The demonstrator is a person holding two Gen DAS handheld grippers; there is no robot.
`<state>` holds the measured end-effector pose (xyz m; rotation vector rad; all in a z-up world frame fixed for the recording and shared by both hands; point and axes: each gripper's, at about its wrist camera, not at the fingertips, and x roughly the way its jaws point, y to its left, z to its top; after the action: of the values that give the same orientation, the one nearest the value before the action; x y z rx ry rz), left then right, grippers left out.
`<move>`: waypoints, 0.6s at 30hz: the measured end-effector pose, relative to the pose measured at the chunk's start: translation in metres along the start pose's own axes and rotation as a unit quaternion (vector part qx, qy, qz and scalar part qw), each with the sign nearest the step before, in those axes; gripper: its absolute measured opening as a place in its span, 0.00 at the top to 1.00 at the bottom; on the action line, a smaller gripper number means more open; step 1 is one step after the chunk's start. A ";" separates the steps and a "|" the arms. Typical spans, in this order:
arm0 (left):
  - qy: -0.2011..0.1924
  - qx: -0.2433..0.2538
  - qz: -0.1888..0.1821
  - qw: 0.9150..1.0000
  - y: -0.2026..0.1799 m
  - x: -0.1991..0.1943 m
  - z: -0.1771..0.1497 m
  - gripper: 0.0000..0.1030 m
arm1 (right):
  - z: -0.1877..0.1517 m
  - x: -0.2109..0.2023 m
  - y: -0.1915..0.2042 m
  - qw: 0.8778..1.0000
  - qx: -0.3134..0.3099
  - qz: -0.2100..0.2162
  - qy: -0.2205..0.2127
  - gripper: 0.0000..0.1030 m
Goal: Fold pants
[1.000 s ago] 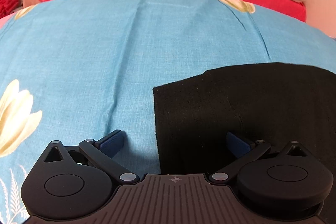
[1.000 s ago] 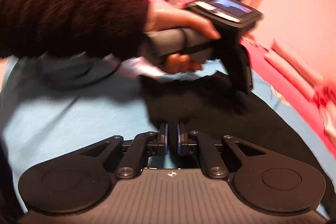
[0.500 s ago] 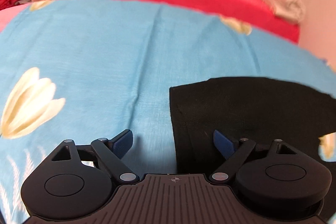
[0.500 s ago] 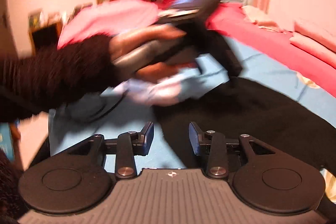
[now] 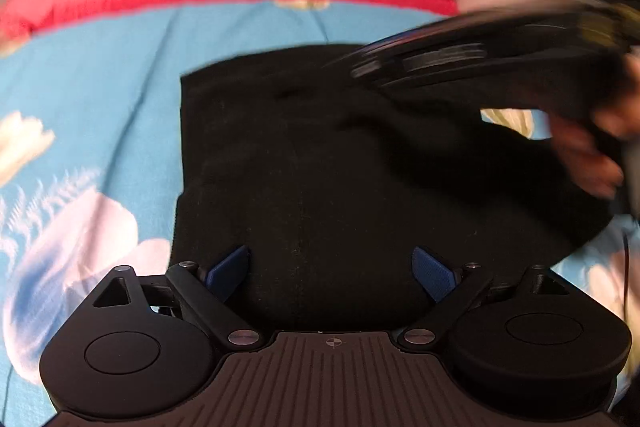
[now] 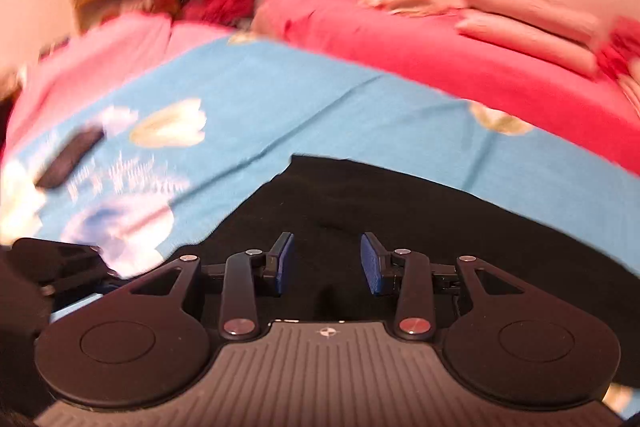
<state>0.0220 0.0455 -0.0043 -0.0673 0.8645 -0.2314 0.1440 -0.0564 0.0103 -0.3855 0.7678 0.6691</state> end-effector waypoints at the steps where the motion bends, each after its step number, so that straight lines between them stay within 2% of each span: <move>1: -0.005 0.002 0.003 1.000 0.000 -0.002 -0.002 0.00 | -0.001 0.016 0.008 1.000 -0.017 0.005 0.013 0.59; 4: -0.016 -0.009 -0.009 1.000 0.006 -0.005 -0.007 0.00 | 0.003 0.073 0.017 0.996 -0.037 0.027 0.070 0.61; 6: -0.018 -0.013 -0.014 1.000 0.009 -0.007 -0.008 0.00 | 0.010 0.092 0.024 0.998 -0.041 0.031 0.045 0.58; 10: -0.018 -0.008 -0.007 1.000 0.005 -0.005 -0.009 0.00 | 0.036 0.121 0.032 0.998 -0.007 0.028 0.050 0.53; 13: -0.021 -0.007 -0.008 1.000 0.004 -0.006 -0.012 0.00 | 0.039 0.111 0.033 0.998 -0.021 0.025 0.057 0.56; 15: -0.025 -0.005 -0.010 1.000 0.003 -0.008 -0.012 0.00 | 0.036 0.090 0.022 0.999 -0.006 0.029 0.044 0.55; 17: -0.029 -0.003 -0.010 1.000 0.002 -0.010 -0.013 0.00 | 0.032 0.069 0.009 0.999 0.011 0.020 0.039 0.45; 18: -0.030 -0.002 -0.010 1.000 0.002 -0.010 -0.014 0.00 | 0.030 0.062 0.004 0.999 0.013 0.016 0.044 0.45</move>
<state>0.0053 0.0505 -0.0058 -0.0861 0.8055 -0.2448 0.1896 -0.0118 -0.0160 -0.3818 0.8677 0.6748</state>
